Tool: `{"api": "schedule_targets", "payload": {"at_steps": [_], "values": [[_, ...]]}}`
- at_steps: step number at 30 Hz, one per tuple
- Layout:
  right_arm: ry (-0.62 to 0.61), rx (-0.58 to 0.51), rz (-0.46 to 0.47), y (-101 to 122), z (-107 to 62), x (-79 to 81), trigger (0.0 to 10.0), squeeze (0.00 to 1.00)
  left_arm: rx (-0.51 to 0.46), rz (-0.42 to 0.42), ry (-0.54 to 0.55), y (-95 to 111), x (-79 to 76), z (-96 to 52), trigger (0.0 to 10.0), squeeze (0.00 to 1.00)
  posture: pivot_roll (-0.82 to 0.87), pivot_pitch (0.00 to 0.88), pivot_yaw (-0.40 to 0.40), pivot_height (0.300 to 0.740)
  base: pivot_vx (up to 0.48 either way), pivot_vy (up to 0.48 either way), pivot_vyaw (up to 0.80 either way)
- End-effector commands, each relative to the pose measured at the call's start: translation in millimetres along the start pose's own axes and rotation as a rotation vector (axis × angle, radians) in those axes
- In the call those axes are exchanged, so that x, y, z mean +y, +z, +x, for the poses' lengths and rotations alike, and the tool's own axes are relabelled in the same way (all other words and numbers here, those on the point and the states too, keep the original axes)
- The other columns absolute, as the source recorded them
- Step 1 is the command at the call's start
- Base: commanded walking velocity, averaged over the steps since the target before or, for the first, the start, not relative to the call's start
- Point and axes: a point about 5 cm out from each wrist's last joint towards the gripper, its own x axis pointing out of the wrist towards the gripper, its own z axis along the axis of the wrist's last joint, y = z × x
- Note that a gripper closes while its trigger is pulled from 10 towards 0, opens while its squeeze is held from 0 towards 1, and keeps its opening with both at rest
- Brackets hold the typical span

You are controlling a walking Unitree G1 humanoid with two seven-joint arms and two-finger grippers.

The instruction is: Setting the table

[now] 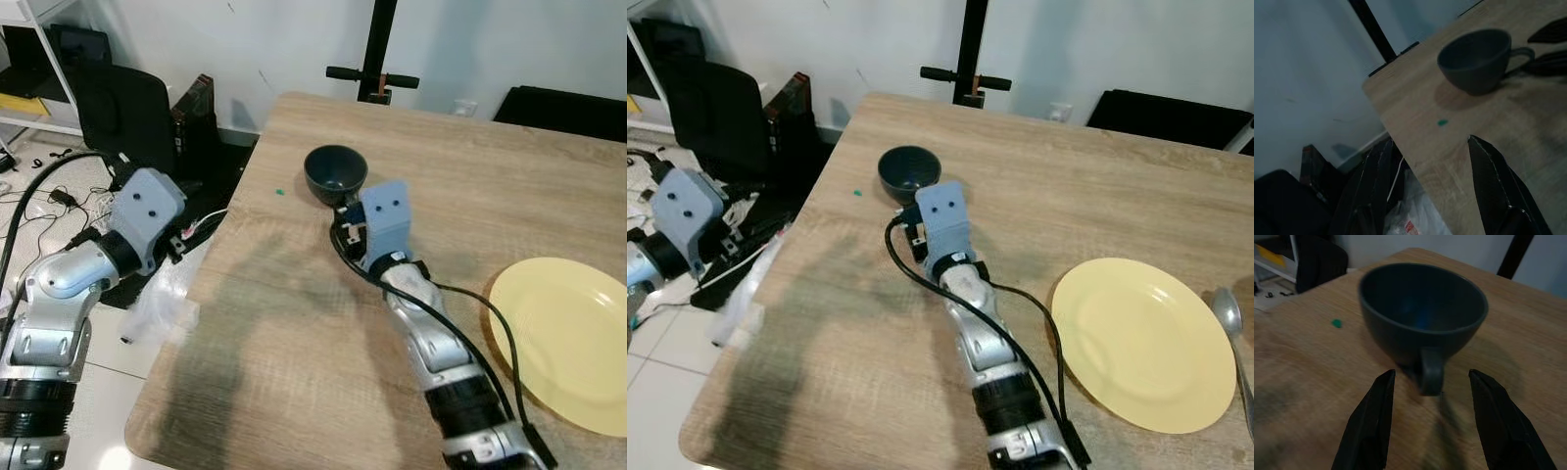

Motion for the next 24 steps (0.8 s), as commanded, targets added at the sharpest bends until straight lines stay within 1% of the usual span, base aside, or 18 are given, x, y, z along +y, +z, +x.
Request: {"api": "schedule_targets", "payload": {"at_steps": [1,3,5,7,8,9,11,12,14,15,16,17,18,19,20,22,24], "values": [[-0.005,0.004,0.004,-2.4,2.9,3.7,10.0,0.0,-0.009,-0.009,-0.007,4.4,-4.0,1.9,10.0,0.0,0.04,0.09,0.053,0.74,0.0,0.0,0.0],[-0.006,0.001,0.005,-2.3,4.1,4.4,10.0,0.0,-0.009,-0.01,-0.005,6.0,-5.0,1.7,10.0,0.0,0.04,0.09,0.053,0.74,0.0,0.0,0.0],[-0.02,-0.01,0.001,-1.9,7.2,5.6,10.0,0.0,-0.011,-0.022,-0.01,8.5,-9.1,2.5,10.0,0.0,0.04,0.093,0.05,0.74,0.0,0.0,0.0],[-0.024,-0.013,0.022,-2.4,9.7,6.3,10.0,0.0,-0.018,-0.041,-0.025,11.8,-14.7,4.0,10.0,0.01,0.04,0.096,0.048,0.74,0.0,0.0,0.0],[-0.025,-0.022,0.039,-1.7,10.5,5.4,10.0,0.0,-0.018,-0.027,-0.054,14.9,-19.3,4.7,10.0,0.0,0.04,0.097,0.049,0.74,0.0,0.0,0.0],[-0.025,-0.022,0.039,-1.7,10.5,5.4,10.0,0.0,-0.018,-0.027,-0.054,14.9,-19.3,4.7,10.0,0.0,0.04,0.097,0.049,0.74,0.0,0.0,0.0],[-0.017,-0.054,0.05,2.5,10.1,3.6,10.0,0.0,-0.004,0.015,-0.095,18.0,-20.6,2.0,10.0,0.0,0.04,0.099,0.051,0.74,0.0,0.0,0.0],[-0.017,-0.054,0.05,2.5,10.1,3.6,10.0,0.0,-0.004,0.015,-0.095,18.0,-20.6,2.0,10.0,0.0,0.04,0.099,0.051,0.74,0.0,0.0,0.0],[-0.004,-0.086,0.062,6.9,8.3,0.7,10.0,0.0,-0.009,0.002,-0.091,26.6,-5.6,-5.3,10.0,0.0,0.04,0.102,0.053,0.74,0.0,0.0,0.0],[-0.004,-0.086,0.062,6.9,8.3,0.7,10.0,0.0,-0.009,0.002,-0.091,26.6,-5.6,-5.3,10.0,0.0,0.04,0.102,0.053,0.74,0.0,0.0,0.0],[-0.007,-0.093,0.06,7.4,7.9,-1.6,10.0,0.0,-0.042,-0.052,-0.086,39.0,3.3,-7.5,10.0,0.0,0.04,0.103,0.052,0.74,0.0,0.0,0.0],[-0.007,-0.093,0.06,7.4,7.9,-1.6,10.0,0.0,-0.042,-0.052,-0.086,39.0,3.3,-7.5,10.0,0.0,0.04,0.103,0.052,0.74,0.0,0.0,0.0],[-0.009,-0.094,0.059,7.4,7.8,-2.6,10.0,0.0,-0.056,-0.076,-0.087,44.1,6.0,-8.1,10.0,0.0,0.04,0.103,0.052,0.74,0.0,0.0,0.0],[-0.012,-0.098,0.059,7.6,8.0,-3.9,10.0,0.0,-0.077,-0.102,-0.088,51.3,9.4,-8.4,10.0,0.0,0.04,0.104,0.051,0.74,0.0,0.0,0.0],[-0.018,-0.102,0.058,7.5,8.7,-6.1,10.0,0.0,-0.109,-0.128,-0.099,64.9,16.5,-9.0,10.0,0.0,0.05,0.104,0.052,0.74,0.0,0.0,0.0],[-0.022,-0.102,0.055,6.6,9.4,-7.5,10.0,0.0,-0.122,-0.112,-0.139,75.5,21.9,-10.6,10.0,0.0,0.06,0.104,0.051,0.74,0.0,0.0,0.0],[-0.024,-0.1,0.054,5.7,10.0,-8.2,10.0,0.0,-0.117,-0.081,-0.188,81.1,27.3,-12.5,10.0,0.0,0.06,0.103,0.05,0.74,0.0,0.0,0.0]]}}
